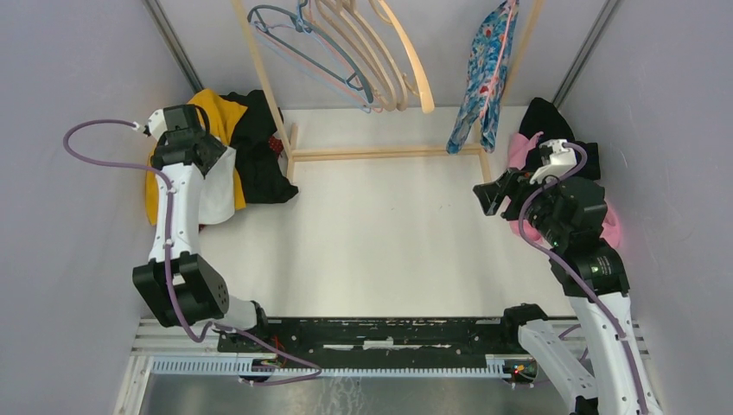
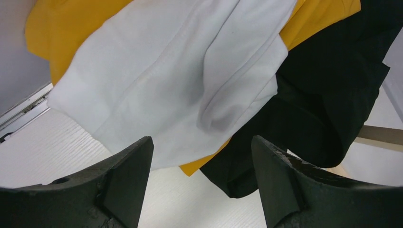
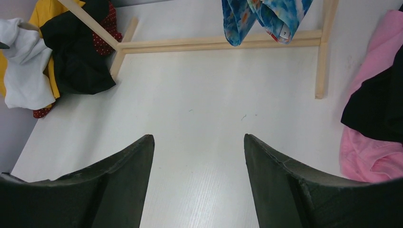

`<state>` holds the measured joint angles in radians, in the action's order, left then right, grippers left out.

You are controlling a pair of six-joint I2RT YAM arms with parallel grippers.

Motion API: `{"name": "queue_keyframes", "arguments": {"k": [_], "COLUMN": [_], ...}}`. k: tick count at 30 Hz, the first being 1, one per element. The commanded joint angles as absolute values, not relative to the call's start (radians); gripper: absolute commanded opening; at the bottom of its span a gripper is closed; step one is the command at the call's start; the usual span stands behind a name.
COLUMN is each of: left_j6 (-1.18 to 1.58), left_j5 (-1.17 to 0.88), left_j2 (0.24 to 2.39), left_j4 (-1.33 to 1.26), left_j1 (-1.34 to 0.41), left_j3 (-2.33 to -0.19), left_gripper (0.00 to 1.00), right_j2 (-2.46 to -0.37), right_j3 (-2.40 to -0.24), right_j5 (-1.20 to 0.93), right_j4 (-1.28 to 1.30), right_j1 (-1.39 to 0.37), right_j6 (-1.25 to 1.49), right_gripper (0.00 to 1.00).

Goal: Place the skirt on the hanger
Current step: Pick up the skirt from the bin.

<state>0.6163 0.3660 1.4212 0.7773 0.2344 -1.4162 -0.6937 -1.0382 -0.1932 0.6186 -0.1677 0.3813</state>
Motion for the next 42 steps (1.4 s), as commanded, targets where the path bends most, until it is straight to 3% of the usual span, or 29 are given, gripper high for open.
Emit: {"name": "queue_keyframes", "arguments": {"k": [1,12,16,17,38,42], "left_j6": [0.594,0.579,0.568,0.565,0.47,0.53], "left_j5": [0.399,0.427,0.415,0.406,-0.198,-0.283], "left_j2": [1.473,1.557,1.573,1.571,1.087,1.008], "left_j4": [0.697,0.684,0.706,0.711,0.979,0.945], "left_j1": [0.239,0.24,0.24,0.239,0.223,0.178], "left_j3": [-1.478,-1.503,-1.528,-1.529,-1.557,-1.451], "left_gripper": [0.79,0.36,0.06,0.04,0.03,0.03], "right_j2": [-0.685,-0.675,-0.671,-0.672,-0.632,-0.627], "right_j3": [-1.019,-0.983,-0.981,-0.985,-1.098,-1.111], "right_j5": [-0.23,-0.254,-0.258,-0.259,-0.261,-0.274], "right_j4": [0.538,0.531,0.537,0.546,0.676,0.683], "right_j1": [-0.163,-0.163,-0.164,-0.164,-0.164,-0.164], "right_j6": [0.395,0.391,0.389,0.386,0.347,0.355], "right_gripper": [0.74,0.74,0.74,0.74,0.74,0.74]}}
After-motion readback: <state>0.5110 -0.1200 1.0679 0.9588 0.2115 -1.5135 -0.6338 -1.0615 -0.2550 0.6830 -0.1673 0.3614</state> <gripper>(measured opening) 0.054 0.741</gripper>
